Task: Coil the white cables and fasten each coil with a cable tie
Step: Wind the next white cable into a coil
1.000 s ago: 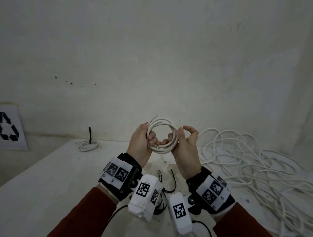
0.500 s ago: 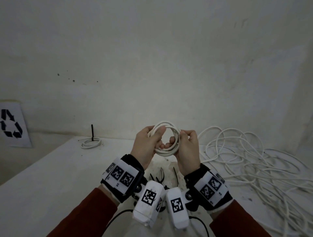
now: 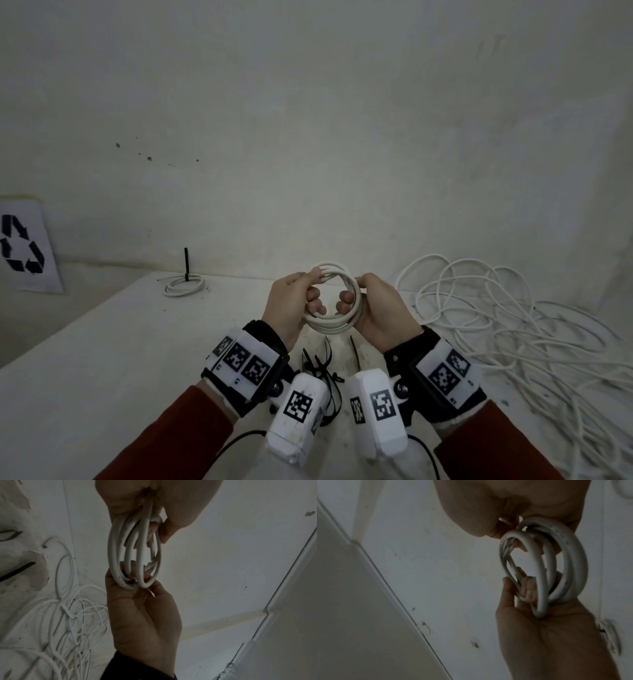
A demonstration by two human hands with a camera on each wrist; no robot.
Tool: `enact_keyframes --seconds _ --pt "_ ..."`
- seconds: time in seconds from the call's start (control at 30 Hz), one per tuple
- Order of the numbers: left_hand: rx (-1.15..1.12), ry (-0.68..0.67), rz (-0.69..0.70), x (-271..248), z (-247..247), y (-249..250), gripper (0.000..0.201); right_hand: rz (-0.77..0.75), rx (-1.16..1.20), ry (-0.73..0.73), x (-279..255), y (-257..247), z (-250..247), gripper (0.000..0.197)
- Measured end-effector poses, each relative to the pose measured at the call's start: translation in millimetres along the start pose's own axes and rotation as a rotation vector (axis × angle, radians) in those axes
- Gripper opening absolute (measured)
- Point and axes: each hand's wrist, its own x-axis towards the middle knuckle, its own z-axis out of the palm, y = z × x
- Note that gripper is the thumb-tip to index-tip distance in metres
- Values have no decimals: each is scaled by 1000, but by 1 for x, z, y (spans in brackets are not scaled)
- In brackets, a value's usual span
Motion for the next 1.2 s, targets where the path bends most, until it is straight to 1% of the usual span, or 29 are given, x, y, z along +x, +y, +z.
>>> enact_keyframes --seconds 0.1,0.2,0.27,0.37,0.47,0.6,0.7,0.8,0.9,1.03,1.13,1.2 --pt "3 0 9 1 1 1 22 -163 -132 -21 -2 2 2 26" --pt "56 -5 95 1 -1 -1 27 -259 -266 -30 -4 5 1 26" --pt "98 -26 143 0 -1 -2 29 -350 -370 4 -5 6 -1 22" --pt "196 -61 186 -3 -1 0 20 -449 -437 40 -4 7 -4 17" --pt "371 -60 215 -1 -5 6 15 -481 -459 56 -2 6 -8 20" --pt "544 -134 171 1 -7 12 16 -497 -525 58 0 6 -13 26" --pt "724 -129 226 0 -4 10 22 -472 -542 66 2 9 -13 31" --pt "845 -154 246 -2 -3 4 21 -468 -606 81 4 13 -14 29" --pt "884 -130 284 -4 -4 -1 16 -472 -694 80 5 14 -16 27" --pt "914 -86 372 -2 -7 -5 17 -459 -788 63 4 12 -17 32" --pt "870 -70 357 -1 -8 -6 18 -540 -955 97 6 12 -19 36" --pt "795 -76 322 -2 -8 -7 17 -561 -1015 98 6 11 -20 38"
